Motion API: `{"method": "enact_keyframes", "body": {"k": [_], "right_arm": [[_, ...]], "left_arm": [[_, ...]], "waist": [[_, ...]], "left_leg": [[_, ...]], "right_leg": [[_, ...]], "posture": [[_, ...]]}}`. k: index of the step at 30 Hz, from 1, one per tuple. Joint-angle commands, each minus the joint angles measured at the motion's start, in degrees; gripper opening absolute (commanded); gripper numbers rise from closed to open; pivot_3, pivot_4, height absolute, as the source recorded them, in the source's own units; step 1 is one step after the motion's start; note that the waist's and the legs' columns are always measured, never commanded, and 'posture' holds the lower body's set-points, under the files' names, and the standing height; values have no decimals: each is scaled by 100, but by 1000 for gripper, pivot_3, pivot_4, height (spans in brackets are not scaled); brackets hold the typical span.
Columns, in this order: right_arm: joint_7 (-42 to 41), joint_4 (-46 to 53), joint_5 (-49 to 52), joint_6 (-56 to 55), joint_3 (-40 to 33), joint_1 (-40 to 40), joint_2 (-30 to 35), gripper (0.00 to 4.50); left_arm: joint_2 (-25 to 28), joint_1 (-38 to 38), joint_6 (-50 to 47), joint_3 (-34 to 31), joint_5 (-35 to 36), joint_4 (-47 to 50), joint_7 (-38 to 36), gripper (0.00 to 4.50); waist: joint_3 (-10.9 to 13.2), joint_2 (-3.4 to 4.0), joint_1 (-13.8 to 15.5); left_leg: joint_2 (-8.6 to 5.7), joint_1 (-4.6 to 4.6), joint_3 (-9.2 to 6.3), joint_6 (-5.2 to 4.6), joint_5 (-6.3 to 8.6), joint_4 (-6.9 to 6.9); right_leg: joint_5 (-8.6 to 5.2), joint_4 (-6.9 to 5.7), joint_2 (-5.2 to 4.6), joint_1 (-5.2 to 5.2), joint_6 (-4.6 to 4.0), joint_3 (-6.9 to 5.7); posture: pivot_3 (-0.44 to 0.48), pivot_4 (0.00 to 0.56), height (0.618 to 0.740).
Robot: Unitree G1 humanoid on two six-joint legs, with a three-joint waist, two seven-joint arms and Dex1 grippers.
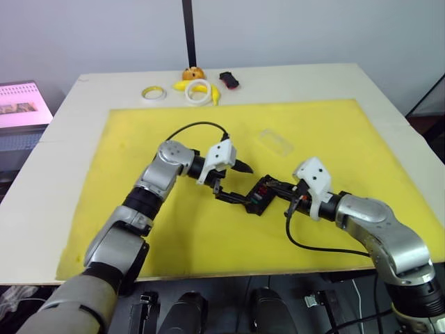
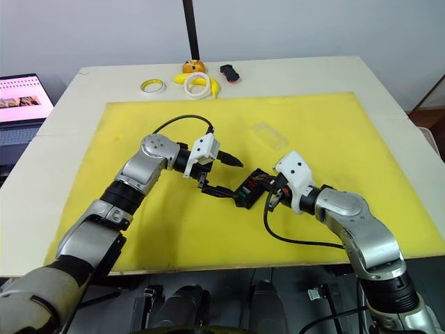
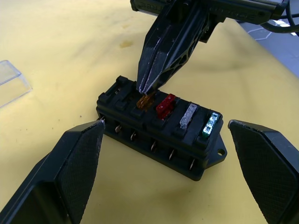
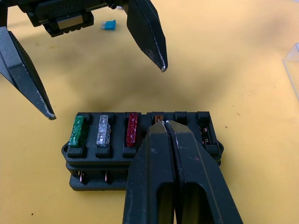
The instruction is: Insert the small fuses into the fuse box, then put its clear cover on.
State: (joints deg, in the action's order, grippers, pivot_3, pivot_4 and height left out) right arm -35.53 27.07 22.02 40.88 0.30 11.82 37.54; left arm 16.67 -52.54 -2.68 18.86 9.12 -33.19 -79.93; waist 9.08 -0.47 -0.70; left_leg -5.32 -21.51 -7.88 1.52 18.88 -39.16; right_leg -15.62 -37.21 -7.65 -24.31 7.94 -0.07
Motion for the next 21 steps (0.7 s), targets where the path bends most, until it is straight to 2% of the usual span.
{"method": "enact_keyframes", "body": {"k": [1,4,7,10,12,14,17,18,21], "right_arm": [[34,214,38,11,-113,29,12,32],[56,471,253,143,-407,52,59,32],[-34,815,718,447,-1036,-109,202,32],[-244,1026,1293,765,-1878,-465,448,771],[-553,1073,1616,870,-2547,-846,714,1637],[-829,995,1839,929,-3191,-1207,950,2816],[-1221,731,1912,912,-4012,-1769,1250,4241],[-1323,667,1918,875,-4173,-1911,1309,4476],[-1657,437,1854,777,-4696,-2399,1466,4476]], "left_arm": [[8,-86,89,-161,20,111,12,4500],[180,43,-126,-287,137,332,12,4500],[580,386,-655,-594,428,896,13,4500],[1087,928,-1398,-1023,815,1681,145,4500],[1478,1414,-1975,-1438,1095,2282,388,4500],[1890,1905,-2629,-1912,1441,2764,597,4500],[2487,2674,-3350,-2636,1827,3175,871,4500],[2616,2855,-3490,-2778,1902,3257,949,4500],[3143,3575,-4068,-3415,2212,3257,988,4500]], "waist": [[0,0,0],[0,0,-4],[0,1,-17],[-1,2,-13],[-1,3,-5],[-1,2,11],[-1,3,12],[-1,3,14],[-1,4,18]], "left_leg": [[0,0,0,0,0,0],[0,-1,0,0,0,0],[2,-1,-1,0,0,3],[4,0,-3,0,0,5],[4,0,-4,0,0,5],[3,0,-5,0,0,3],[5,3,-5,-1,1,4],[5,4,-5,-1,1,4],[5,8,-5,-2,1,4]], "right_leg": [[0,0,0,0,0,0],[0,0,0,0,0,0],[0,0,-1,-4,0,1],[0,-1,1,-5,0,1],[0,-2,-1,-3,0,1],[0,-1,-2,0,0,3],[0,0,-1,4,0,4],[0,0,-1,4,0,4],[0,1,-1,11,0,4]], "posture": [[0,150,740],[0,150,740],[0,150,740],[0,150,740],[0,150,740],[0,150,740],[0,150,740],[0,150,740],[0,150,740]]}}
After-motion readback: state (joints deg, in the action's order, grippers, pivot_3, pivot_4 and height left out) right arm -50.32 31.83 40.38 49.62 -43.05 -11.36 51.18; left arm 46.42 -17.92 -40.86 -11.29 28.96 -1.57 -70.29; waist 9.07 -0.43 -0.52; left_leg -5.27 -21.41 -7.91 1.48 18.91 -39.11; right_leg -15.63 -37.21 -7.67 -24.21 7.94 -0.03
